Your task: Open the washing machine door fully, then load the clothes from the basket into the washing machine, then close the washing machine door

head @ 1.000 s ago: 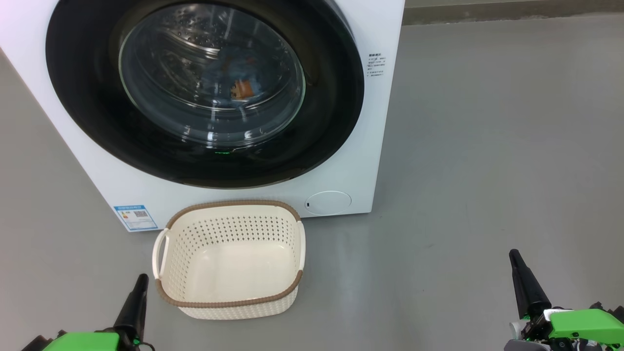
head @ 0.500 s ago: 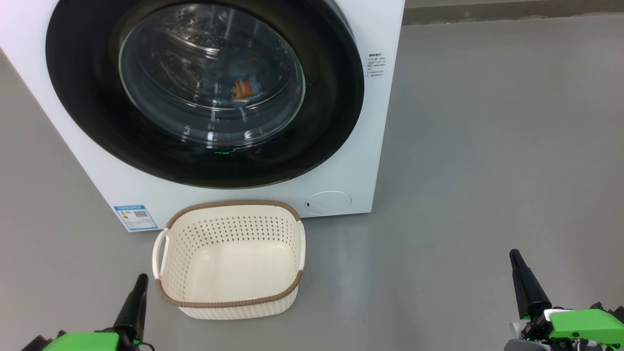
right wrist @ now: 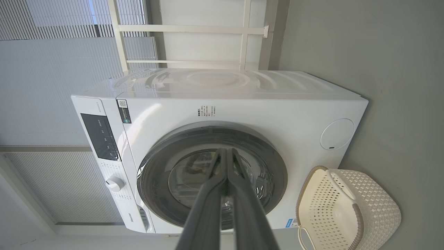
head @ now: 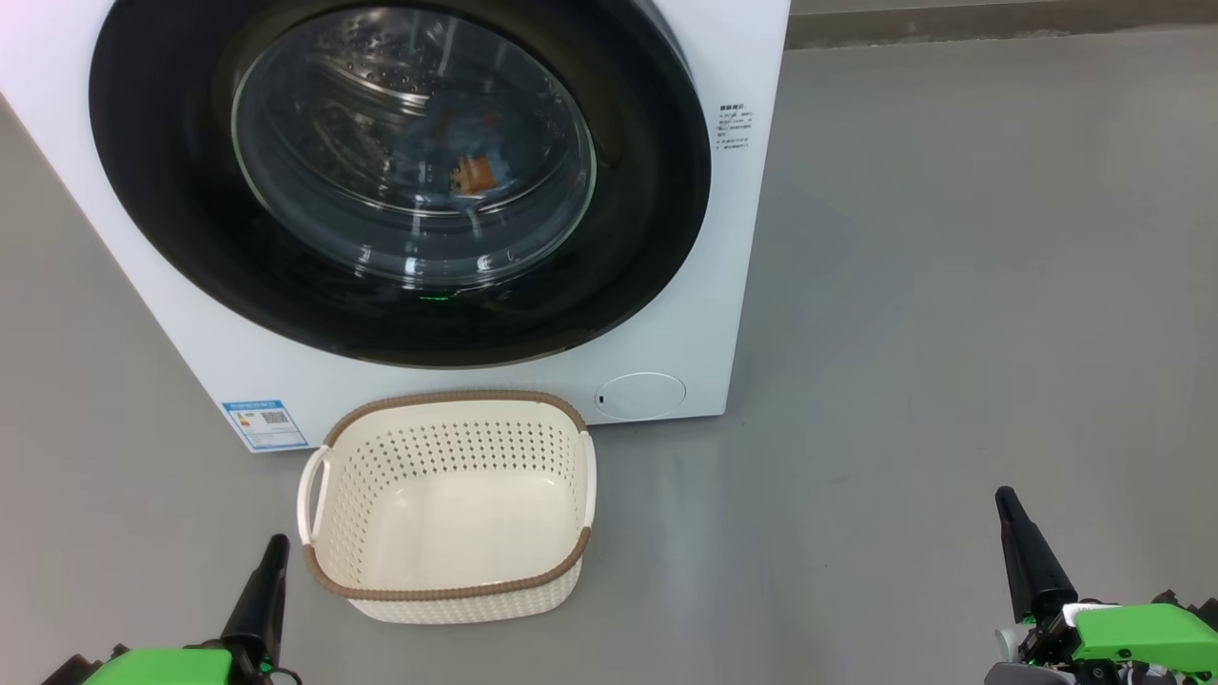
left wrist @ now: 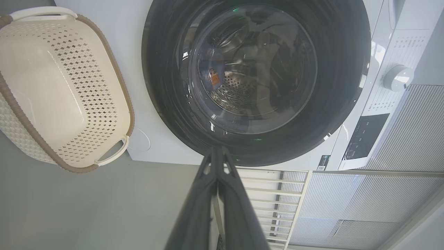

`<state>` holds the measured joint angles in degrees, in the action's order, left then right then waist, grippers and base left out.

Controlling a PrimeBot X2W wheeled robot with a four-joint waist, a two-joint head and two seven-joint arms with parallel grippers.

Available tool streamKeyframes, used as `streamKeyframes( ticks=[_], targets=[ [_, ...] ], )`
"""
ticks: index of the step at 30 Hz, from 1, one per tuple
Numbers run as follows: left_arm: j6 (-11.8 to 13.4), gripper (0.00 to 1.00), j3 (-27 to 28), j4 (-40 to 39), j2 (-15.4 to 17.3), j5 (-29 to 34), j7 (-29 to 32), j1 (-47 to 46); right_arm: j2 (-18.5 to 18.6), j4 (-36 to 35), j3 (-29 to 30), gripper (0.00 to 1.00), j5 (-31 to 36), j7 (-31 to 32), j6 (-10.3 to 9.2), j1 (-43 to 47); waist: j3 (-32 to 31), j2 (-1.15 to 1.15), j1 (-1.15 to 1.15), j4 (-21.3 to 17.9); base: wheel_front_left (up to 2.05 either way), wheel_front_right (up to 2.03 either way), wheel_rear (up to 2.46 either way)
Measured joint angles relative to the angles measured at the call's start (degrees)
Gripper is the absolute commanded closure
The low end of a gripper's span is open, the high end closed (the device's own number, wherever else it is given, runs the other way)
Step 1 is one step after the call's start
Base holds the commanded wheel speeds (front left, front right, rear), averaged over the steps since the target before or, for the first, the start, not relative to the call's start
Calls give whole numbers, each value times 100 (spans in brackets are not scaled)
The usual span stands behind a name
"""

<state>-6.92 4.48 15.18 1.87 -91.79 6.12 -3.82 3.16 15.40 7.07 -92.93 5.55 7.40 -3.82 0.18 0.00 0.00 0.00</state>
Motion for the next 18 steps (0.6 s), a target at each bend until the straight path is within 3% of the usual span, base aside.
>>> streamKeyframes(
  ticks=[18],
  targets=[
    [0, 100, 2, 0, 0, 0, 0, 0, -9, 1, 21, 100, 7, 41, 0, 0, 0, 0, 0, 0, 0, 0, 0]
  ],
)
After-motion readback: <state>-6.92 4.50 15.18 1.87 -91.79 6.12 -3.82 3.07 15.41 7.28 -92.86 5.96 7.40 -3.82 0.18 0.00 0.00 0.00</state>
